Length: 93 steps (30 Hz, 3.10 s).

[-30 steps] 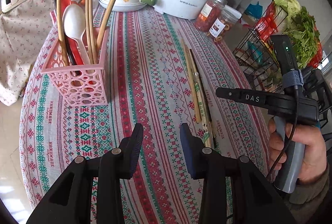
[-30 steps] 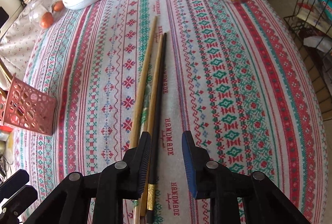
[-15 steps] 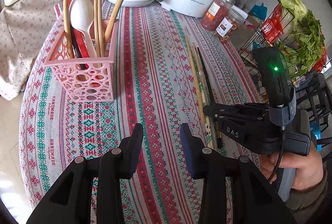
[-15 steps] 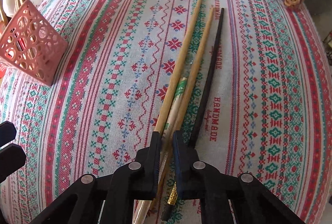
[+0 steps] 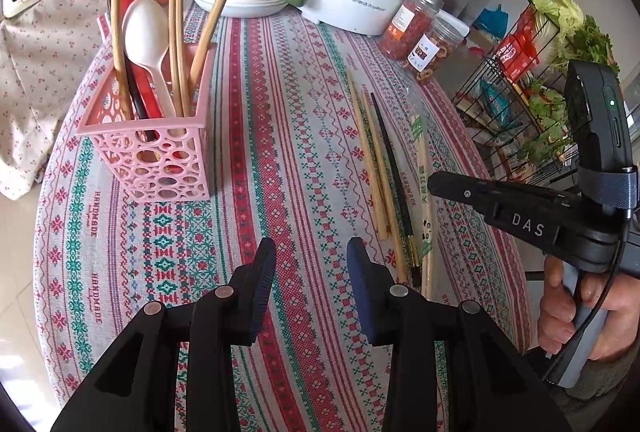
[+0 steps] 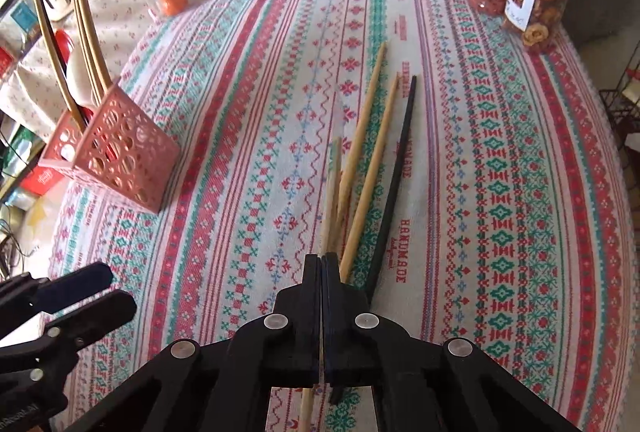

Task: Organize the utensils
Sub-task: 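Grasp a bamboo chopstick with the left tool while the right tool grasps a plastic-wrapped chopstick, then carry both chopsticks to the pink basket and drop them in with both tools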

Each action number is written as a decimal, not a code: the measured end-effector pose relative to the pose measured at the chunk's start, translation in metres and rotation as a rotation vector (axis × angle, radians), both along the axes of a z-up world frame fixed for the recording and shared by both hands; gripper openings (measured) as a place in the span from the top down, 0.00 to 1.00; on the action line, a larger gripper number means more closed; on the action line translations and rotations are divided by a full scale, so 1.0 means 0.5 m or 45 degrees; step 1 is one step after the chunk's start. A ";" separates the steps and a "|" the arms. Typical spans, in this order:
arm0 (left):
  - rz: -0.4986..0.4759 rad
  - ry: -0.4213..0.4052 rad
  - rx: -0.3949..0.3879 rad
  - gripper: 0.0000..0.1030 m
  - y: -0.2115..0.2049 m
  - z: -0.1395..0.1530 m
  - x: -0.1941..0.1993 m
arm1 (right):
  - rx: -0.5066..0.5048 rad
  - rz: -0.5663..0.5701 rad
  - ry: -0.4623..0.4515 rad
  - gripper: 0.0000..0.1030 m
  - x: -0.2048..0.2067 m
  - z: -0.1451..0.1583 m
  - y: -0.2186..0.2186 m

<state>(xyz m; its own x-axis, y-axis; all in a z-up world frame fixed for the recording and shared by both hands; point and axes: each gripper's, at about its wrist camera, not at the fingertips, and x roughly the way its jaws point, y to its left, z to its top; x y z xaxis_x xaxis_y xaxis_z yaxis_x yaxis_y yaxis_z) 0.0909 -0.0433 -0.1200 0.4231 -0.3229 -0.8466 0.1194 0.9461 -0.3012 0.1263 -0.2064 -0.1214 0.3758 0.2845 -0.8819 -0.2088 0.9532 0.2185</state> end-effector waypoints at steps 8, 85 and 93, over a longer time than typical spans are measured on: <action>-0.037 -0.001 -0.038 0.62 -0.093 0.000 0.074 | 0.035 -0.140 -0.083 1.00 0.010 0.038 -0.056; 0.437 -1.029 0.146 0.89 0.183 0.059 0.081 | 0.359 0.170 -0.861 1.00 -0.122 0.229 0.073; 0.436 -0.863 -0.064 0.69 0.236 0.097 0.064 | 0.346 0.189 -0.854 1.00 -0.119 0.226 0.095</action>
